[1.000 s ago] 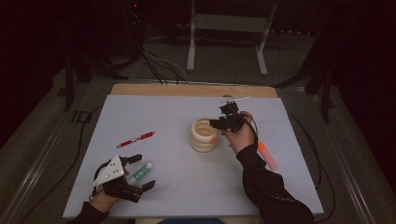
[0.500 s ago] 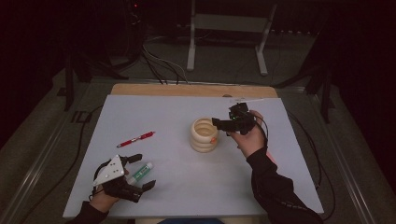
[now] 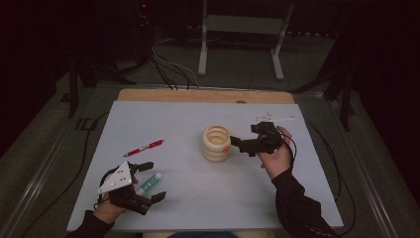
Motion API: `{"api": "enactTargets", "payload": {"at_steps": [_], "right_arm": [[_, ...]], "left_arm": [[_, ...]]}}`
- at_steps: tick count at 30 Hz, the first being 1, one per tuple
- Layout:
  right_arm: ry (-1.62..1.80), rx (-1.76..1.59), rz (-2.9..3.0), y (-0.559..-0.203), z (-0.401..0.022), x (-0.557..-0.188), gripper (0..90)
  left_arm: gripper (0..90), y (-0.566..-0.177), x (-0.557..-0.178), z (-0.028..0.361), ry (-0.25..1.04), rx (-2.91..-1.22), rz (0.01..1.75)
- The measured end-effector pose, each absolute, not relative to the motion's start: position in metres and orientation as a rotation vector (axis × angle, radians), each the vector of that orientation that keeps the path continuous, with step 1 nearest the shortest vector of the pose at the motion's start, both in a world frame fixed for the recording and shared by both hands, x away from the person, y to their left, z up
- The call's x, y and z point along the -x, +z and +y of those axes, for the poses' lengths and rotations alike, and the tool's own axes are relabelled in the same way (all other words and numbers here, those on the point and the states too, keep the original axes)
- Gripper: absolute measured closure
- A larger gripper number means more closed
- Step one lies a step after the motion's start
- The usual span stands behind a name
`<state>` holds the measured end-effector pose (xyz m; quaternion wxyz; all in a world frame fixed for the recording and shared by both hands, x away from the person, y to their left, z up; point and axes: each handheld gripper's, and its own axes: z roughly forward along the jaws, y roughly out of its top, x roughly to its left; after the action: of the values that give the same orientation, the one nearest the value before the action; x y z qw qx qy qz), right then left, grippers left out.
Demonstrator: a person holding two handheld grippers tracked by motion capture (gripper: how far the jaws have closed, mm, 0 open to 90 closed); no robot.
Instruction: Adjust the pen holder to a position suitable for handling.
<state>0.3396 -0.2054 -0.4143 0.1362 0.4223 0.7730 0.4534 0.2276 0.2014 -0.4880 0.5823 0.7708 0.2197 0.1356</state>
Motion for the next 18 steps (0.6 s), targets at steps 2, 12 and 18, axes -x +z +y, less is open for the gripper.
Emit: {"api": "enactTargets", "payload": {"at_steps": [2, 12, 18], "right_arm": [[1.319, -1.217, 2.223, -0.417, -0.21, -0.334, 2.9], [1.353, -1.176, 2.19, -0.436, -0.23, -0.313, 1.9], [1.409, -1.119, 2.195, -0.451, -0.238, -0.298, 2.0]], "left_arm": [[0.3, -0.486, -0.229, 0.203, 0.317, -1.805, 0.515], [0.3, -0.47, -0.241, 0.216, 0.33, -1.808, 0.523], [0.3, -0.463, -0.247, 0.221, 0.35, -1.814, 0.529]]}}
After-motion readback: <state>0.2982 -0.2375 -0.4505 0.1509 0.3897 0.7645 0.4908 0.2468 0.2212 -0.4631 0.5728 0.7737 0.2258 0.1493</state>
